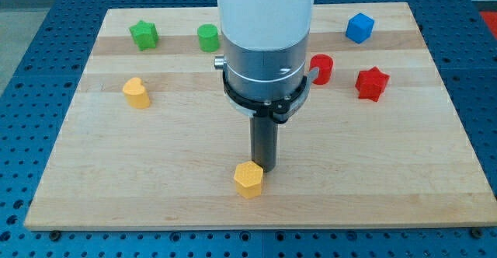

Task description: Place the red circle to the right of the blue triangle

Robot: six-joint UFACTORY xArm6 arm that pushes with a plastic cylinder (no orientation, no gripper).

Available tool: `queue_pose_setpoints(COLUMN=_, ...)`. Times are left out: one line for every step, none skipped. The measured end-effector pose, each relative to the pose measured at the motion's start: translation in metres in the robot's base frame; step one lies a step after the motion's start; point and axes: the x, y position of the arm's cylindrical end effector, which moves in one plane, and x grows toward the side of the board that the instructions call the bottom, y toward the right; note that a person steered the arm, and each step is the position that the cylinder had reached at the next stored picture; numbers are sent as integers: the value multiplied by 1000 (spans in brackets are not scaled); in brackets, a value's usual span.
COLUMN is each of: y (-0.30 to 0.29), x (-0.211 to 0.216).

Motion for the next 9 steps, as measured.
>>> queue_pose_setpoints(y=0, x=0)
queue_pose_setpoints(y=0, x=-34)
queue_pose_setpoints(y=0, x=-68)
queue_pose_setpoints(y=0, x=-87)
queue_pose_setpoints(y=6, x=-140)
queue_pose_setpoints(y=61, x=-119)
queue_pose_setpoints(y=95, x=-118)
queue_pose_setpoints(y=95, x=-118)
queue_pose_setpoints(y=96, x=-119)
